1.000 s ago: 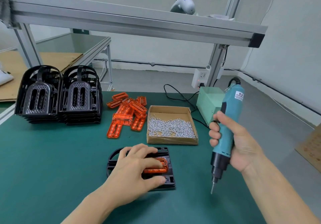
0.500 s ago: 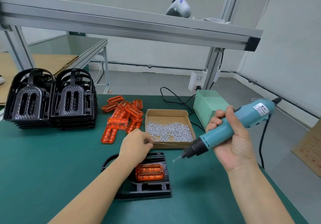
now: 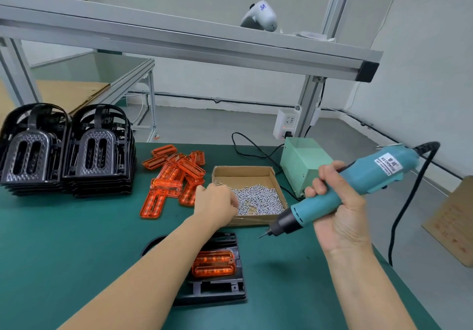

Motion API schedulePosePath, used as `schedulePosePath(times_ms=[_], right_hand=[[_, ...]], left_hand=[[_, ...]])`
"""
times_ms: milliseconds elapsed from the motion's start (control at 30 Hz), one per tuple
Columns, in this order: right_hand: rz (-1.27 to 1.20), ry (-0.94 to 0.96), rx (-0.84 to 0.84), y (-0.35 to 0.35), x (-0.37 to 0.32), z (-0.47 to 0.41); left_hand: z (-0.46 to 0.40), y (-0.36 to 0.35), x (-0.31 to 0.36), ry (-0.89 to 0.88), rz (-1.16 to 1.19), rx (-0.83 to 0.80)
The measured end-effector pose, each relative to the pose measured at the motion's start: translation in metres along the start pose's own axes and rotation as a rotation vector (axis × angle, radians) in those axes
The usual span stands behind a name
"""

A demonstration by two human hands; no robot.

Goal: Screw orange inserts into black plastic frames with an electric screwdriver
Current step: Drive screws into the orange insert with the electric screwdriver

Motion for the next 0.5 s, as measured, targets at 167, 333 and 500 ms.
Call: schedulePosePath(times_ms=[167,333,500], right_hand=[[0.038,-0.006,-0.003,-0.003,-0.002,-0.002],[0.047,-0.011,-0.011,-0.006,0.000,0.000],[0.088,0.004,-0.013,-0.009,0.000,0.003]], left_hand=[[-0.017,-0.005,0.006,0.033,-0.098,-0.128],[-0.016,-0.005,0.007,0.035,-0.131,-0.071],[-0.003,0.006,0.000,0.010,-0.003,0.117]])
Point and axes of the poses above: each hand's wrist, its own z-axis away from the middle knuckle, its own y-axis out of the back of the hand, x = y × z, the point moved 9 cm from there along -z, towards the middle knuckle, and after that the axes turned 11 degrees about -x, right-handed, at the moved point
